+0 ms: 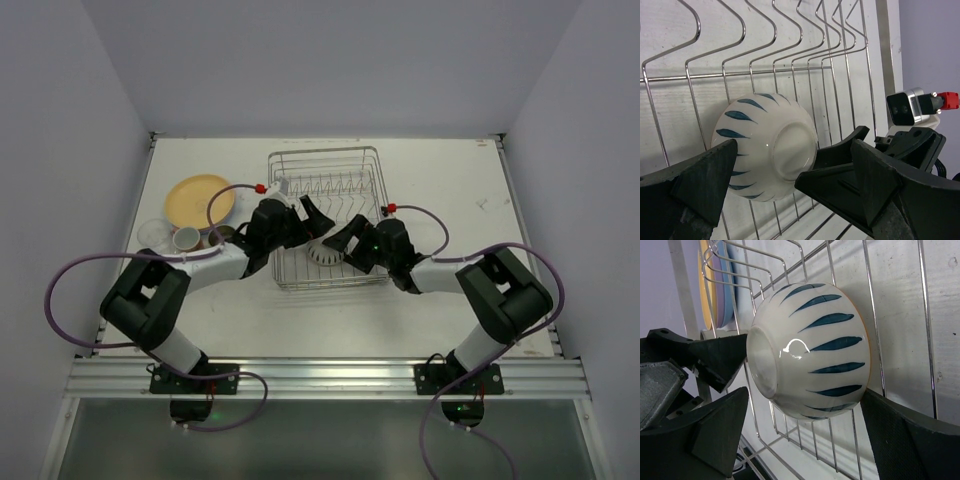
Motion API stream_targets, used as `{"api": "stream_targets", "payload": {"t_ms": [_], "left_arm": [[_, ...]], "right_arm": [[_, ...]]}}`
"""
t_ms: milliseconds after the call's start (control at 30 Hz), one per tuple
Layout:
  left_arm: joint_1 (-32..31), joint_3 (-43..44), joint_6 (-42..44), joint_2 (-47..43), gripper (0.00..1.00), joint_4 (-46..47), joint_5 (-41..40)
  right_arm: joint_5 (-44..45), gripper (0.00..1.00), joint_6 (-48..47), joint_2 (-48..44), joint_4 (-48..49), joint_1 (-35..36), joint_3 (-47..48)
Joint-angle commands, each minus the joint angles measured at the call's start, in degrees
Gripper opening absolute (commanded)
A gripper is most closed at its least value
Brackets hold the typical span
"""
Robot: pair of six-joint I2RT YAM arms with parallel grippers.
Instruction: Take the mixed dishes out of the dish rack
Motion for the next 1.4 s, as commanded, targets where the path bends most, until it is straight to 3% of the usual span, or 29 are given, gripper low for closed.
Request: {"api": "stream_targets", "payload": {"t_ms": [0, 667, 833, 967, 1133, 1267, 1367], "left_arm": [[-0.4, 2.3, -0.8, 1.0, 1.0, 2.6, 1.0], [-1.4, 3.1, -0.2, 2.0, 1.0, 1.8, 0.8], [-1.5, 3.7, 0.1, 2.1, 1.0, 1.4, 0.6], [-1.6, 4.0, 0.3, 2.1, 1.0, 1.0, 0.6], [-1.7, 4.5, 0.5, 2.2, 1.0, 0.8, 0.6], [-1.8, 4.7, 0.6, 2.3, 1.0, 0.8, 0.6], [-1.8, 4.8, 0.6, 2.3, 1.0, 0.7, 0.6]], "right_arm": [[1.2, 0.93, 3.5, 1.5, -0.4, -0.3, -0.1], [5.5, 0.89, 6.0, 6.0, 3.8, -0.3, 0.8], [7.1, 0.81, 5.9, 5.3, 7.6, -0.3, -1.3], [9.3, 0.76, 3.3, 2.8, 4.9, -0.2, -0.2], [15.6, 0.8, -1.9, -1.4, -6.4, 1.0, 3.9], [18.5, 0.9, -1.8, -4.2, -7.0, 1.4, 3.0], [19.0, 0.91, -1.7, -4.3, -7.7, 1.4, 3.4]]}}
